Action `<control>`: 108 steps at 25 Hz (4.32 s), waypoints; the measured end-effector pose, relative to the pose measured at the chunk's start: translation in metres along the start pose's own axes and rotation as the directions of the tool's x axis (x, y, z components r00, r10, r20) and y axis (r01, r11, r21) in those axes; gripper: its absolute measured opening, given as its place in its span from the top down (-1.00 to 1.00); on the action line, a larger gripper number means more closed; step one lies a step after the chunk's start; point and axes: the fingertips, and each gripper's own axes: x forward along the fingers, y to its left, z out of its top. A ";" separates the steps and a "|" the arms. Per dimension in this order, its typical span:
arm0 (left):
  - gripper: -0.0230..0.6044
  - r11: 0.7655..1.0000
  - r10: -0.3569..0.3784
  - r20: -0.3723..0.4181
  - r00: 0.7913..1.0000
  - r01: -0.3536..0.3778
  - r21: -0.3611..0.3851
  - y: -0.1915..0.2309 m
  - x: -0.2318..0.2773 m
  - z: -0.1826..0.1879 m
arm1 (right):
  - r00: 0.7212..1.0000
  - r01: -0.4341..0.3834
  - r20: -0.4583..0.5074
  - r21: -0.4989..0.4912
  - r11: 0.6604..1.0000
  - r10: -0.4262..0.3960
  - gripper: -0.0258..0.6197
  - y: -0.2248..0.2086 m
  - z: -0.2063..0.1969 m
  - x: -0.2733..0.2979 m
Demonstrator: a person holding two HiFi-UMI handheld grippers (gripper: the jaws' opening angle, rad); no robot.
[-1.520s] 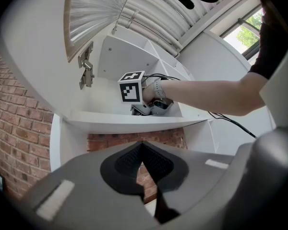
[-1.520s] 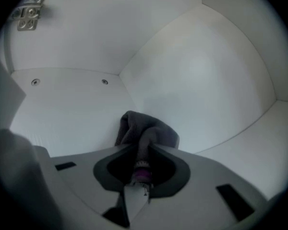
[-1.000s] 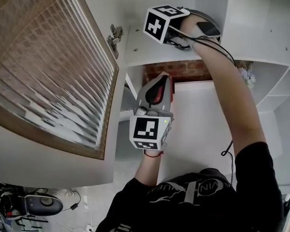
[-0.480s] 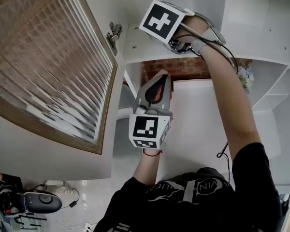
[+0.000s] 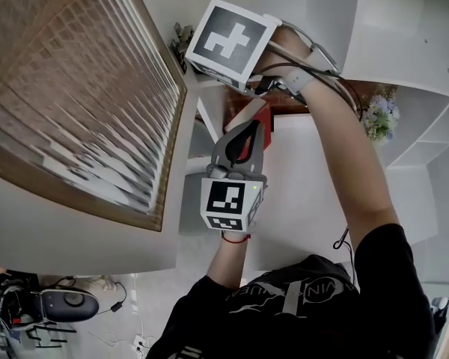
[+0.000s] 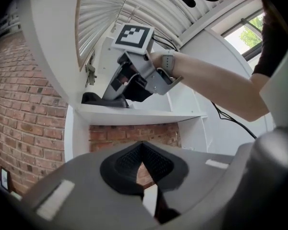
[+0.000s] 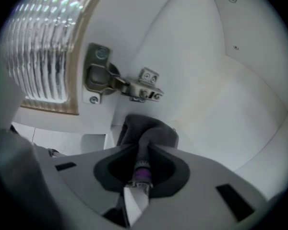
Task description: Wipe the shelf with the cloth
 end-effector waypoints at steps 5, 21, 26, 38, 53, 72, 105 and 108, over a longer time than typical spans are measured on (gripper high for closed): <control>0.89 1.000 -0.007 -0.024 1.000 0.007 -0.007 -0.014 -0.002 -0.010 | 0.995 -0.036 0.097 0.012 0.999 0.035 0.70 0.018 0.003 -0.015; 0.89 0.997 0.059 -0.027 0.998 -0.058 0.050 -0.087 -0.009 0.014 | 0.982 0.156 0.098 0.034 0.987 -0.158 0.69 -0.011 -0.096 -0.073; 0.89 0.994 0.085 -0.027 0.996 -0.083 0.073 -0.105 -0.019 0.020 | 0.964 0.235 0.126 0.000 0.972 -0.233 0.70 -0.022 -0.119 -0.086; 0.89 0.966 0.249 -0.053 0.967 -0.244 0.087 -0.098 -0.071 0.018 | 0.920 0.324 0.231 0.014 0.946 -0.318 0.70 -0.016 -0.147 -0.100; 0.89 0.949 0.314 -0.134 0.940 -0.313 0.036 -0.127 -0.113 -0.017 | 0.865 0.201 0.439 0.144 0.969 -0.244 0.70 0.024 -0.211 -0.137; 0.89 0.966 0.256 -0.024 0.966 -0.257 -0.005 -0.168 -0.135 -0.018 | 0.798 0.047 0.566 0.283 0.958 -0.206 0.70 0.086 -0.318 -0.176; 0.89 0.937 0.345 -0.051 0.937 -0.347 -0.033 -0.172 -0.169 -0.050 | 0.781 0.007 0.553 0.457 0.889 -0.291 0.70 0.126 -0.414 -0.180; 0.89 0.938 0.344 -0.049 0.938 -0.346 -0.037 -0.172 -0.169 -0.048 | 0.769 0.016 0.566 0.446 0.895 -0.296 0.70 0.127 -0.412 -0.184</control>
